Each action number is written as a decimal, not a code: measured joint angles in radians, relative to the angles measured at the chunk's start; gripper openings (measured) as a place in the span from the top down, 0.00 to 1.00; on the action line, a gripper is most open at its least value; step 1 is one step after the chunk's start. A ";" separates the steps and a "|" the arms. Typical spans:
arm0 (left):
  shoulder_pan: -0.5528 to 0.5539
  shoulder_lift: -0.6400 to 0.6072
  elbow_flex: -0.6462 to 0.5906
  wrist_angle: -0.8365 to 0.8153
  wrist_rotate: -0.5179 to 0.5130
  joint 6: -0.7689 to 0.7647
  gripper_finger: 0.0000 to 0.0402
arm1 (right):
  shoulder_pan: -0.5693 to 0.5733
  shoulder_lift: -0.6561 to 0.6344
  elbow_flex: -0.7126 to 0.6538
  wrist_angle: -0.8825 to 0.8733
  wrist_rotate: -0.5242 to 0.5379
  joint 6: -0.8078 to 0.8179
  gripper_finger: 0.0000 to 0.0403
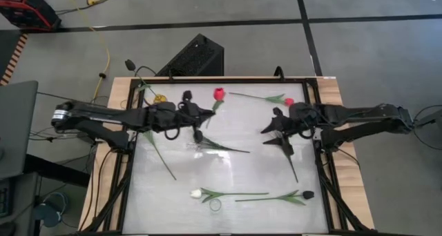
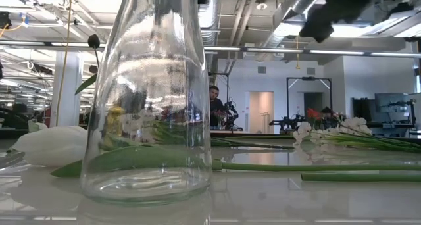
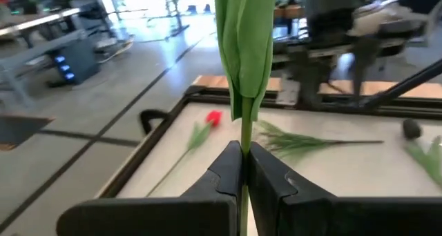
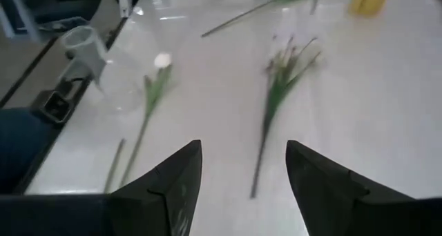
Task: Sort flowers into vase by color
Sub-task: Put the bottom red tulip into the yellow vase
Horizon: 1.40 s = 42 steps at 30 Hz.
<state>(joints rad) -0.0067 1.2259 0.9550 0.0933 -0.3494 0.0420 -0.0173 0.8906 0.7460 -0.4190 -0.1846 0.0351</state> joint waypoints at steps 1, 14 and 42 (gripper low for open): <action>0.000 -0.023 0.000 -0.028 -0.017 -0.002 1.00 | 0.014 -0.007 -0.015 -0.002 0.000 0.011 0.42; 0.044 -0.225 -0.081 -0.290 -0.461 -0.104 1.00 | 0.201 -0.060 -0.294 0.357 0.116 0.116 0.47; 0.390 -0.321 -0.160 -0.330 -0.594 -0.095 1.00 | 0.276 -0.052 -0.347 0.428 0.131 0.151 0.47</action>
<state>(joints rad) 0.3834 0.9053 0.7952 -0.2367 -0.9432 -0.0534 0.2591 0.8391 0.3988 0.0093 -0.0532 0.1866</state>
